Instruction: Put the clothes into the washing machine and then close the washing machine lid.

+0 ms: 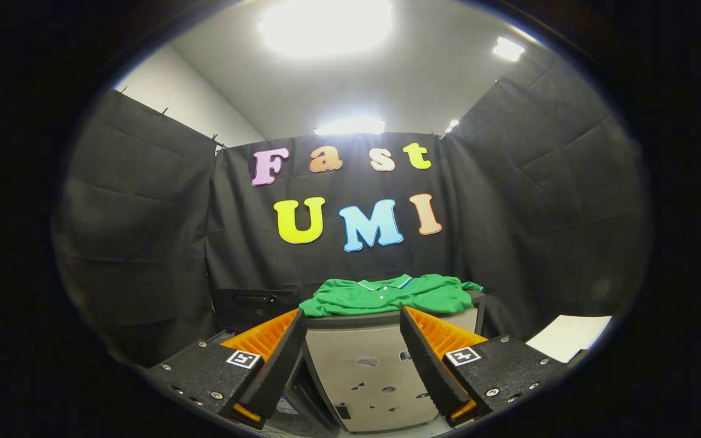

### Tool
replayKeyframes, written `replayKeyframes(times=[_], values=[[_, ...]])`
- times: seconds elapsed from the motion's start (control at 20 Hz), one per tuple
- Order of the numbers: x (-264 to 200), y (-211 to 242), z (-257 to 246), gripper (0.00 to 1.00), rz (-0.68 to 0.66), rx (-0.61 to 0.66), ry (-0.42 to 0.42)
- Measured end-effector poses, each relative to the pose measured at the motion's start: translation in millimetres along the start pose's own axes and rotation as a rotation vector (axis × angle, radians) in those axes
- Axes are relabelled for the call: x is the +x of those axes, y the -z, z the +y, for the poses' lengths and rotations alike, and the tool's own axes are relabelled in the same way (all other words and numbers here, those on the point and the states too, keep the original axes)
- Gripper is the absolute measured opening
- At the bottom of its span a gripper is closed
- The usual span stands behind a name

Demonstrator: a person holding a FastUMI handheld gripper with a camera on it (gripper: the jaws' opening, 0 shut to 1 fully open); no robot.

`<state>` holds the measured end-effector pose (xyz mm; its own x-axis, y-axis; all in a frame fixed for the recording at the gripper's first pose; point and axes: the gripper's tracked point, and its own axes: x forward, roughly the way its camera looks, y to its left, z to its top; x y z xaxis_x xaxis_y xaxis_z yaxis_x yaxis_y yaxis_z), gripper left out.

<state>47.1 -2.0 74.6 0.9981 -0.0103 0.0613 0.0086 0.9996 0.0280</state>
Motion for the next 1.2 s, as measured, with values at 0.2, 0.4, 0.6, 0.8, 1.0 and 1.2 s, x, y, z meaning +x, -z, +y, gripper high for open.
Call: replayKeyframes(times=[0.2,0.4,0.6,0.8,1.0,1.2], values=[[34.5,-10.2,-5.3,0.95,0.027,-0.009,0.009],[69.3,-21.5,-12.6,0.95,0.023,-0.013,0.009],[104.8,-33.8,-16.9,0.95,0.016,-0.038,-0.002],[142.9,-35.6,-15.5,0.95,0.034,-0.038,-0.030],[176.9,-35.9,-17.9,0.95,0.054,-0.046,-0.047],[216.6,-17.4,-25.3,0.95,0.149,-0.052,-0.073]])
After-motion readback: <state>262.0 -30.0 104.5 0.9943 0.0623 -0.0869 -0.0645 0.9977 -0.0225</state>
